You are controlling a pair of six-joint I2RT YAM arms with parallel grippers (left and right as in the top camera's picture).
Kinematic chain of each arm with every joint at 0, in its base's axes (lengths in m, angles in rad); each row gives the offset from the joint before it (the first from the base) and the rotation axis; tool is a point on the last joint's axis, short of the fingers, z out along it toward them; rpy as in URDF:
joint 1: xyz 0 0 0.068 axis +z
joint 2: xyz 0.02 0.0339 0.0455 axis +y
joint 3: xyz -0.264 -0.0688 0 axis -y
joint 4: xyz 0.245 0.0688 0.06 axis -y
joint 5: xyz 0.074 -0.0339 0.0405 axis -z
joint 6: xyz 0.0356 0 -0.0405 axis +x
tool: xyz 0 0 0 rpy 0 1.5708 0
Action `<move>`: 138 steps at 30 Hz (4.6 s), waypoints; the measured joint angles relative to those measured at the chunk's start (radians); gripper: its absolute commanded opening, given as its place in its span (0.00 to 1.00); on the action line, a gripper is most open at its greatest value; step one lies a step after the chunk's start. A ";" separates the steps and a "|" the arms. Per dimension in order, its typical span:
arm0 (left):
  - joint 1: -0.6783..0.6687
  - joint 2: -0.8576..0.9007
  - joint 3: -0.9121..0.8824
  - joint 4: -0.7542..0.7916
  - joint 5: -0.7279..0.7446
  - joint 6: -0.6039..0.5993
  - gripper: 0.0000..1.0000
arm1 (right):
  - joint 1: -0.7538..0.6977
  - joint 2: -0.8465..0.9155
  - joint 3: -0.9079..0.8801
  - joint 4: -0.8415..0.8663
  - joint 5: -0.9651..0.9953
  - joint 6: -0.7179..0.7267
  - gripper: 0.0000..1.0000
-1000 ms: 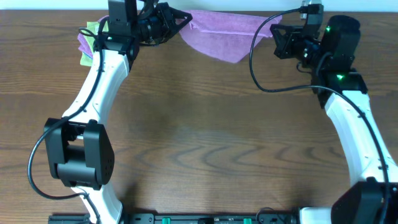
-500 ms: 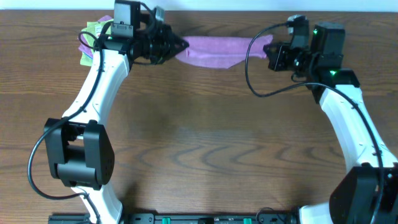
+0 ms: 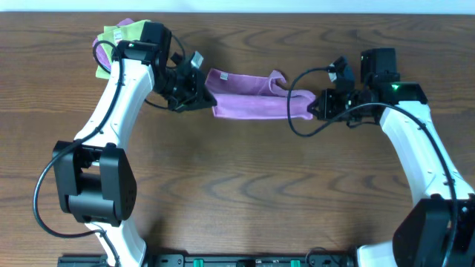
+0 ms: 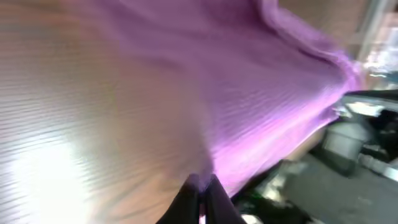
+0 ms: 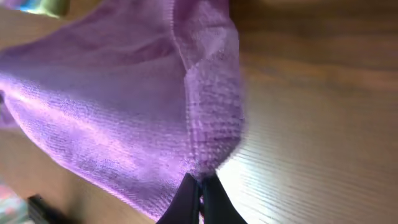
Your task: Fold the cloth
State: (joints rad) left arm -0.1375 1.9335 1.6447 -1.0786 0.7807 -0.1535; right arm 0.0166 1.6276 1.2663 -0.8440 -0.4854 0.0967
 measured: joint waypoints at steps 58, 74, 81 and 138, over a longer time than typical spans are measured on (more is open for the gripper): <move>-0.246 0.104 -0.282 0.672 -0.019 -0.247 0.06 | -0.023 0.067 -0.327 0.681 0.129 0.220 0.67; -0.252 0.187 -0.282 0.691 -0.029 -0.288 0.05 | -0.022 0.220 -0.328 0.849 0.080 0.352 0.59; -0.252 0.187 -0.282 0.691 -0.029 -0.296 0.06 | -0.018 0.248 -0.329 0.945 0.069 0.413 0.56; -0.242 0.187 -0.282 0.674 -0.028 -0.318 0.06 | -0.004 0.294 -0.331 1.191 0.527 0.154 0.45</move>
State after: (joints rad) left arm -0.3798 2.1208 1.3624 -0.4046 0.7528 -0.4717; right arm 0.0128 1.9213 0.9356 0.3470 0.0418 0.2508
